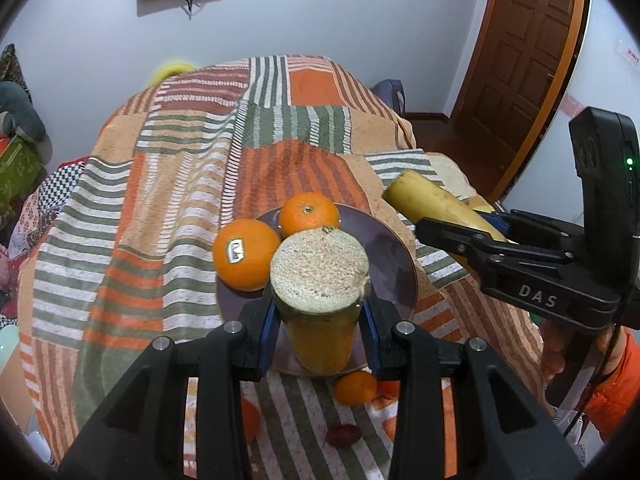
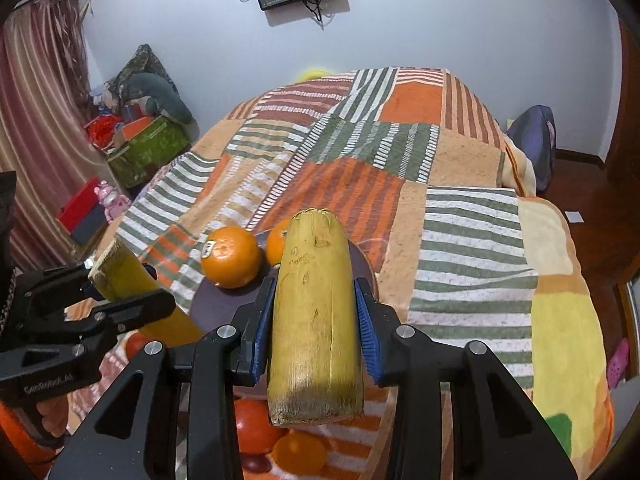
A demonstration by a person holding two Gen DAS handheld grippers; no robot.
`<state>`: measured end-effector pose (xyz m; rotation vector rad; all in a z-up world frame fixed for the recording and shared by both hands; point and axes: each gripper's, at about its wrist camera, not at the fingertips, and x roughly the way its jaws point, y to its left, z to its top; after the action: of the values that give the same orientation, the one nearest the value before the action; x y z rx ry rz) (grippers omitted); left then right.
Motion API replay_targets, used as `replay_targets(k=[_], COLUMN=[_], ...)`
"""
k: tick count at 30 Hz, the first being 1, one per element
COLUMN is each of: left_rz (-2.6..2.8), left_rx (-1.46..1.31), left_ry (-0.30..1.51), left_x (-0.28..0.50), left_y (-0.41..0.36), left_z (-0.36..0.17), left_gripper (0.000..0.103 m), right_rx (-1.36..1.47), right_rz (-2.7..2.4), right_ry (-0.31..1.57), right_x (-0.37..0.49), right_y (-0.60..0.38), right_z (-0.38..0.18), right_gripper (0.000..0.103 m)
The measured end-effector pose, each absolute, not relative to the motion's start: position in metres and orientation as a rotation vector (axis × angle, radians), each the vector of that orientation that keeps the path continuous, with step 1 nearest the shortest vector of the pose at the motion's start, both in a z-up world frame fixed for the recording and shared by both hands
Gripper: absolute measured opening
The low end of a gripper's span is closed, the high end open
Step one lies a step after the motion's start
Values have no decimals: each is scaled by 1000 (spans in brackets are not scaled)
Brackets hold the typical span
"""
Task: Organize fruits
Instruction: 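Lower both yellow cylinders onto the plate beside the oranges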
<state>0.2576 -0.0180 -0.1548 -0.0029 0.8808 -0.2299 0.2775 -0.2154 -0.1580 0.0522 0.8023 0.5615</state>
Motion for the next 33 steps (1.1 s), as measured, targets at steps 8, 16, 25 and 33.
replay_targets(k=[8, 16, 25, 33], left_rz=[-266, -270, -245, -216], left_rx=[-10, -29, -66, -69], left_ry=[947, 963, 962, 977], left_x=[283, 307, 326, 337], left_y=[-28, -26, -20, -17], left_z=[-177, -187, -193, -200], left_gripper=[36, 36, 37, 37], right_rx=[45, 53, 50, 15], right_rz=[549, 541, 535, 543], right_ry=[834, 887, 907, 918], right_x=[300, 318, 327, 332], right_y=[-209, -204, -201, -190], right_z=[-176, -196, -206, -209], right_gripper=[35, 35, 35, 35])
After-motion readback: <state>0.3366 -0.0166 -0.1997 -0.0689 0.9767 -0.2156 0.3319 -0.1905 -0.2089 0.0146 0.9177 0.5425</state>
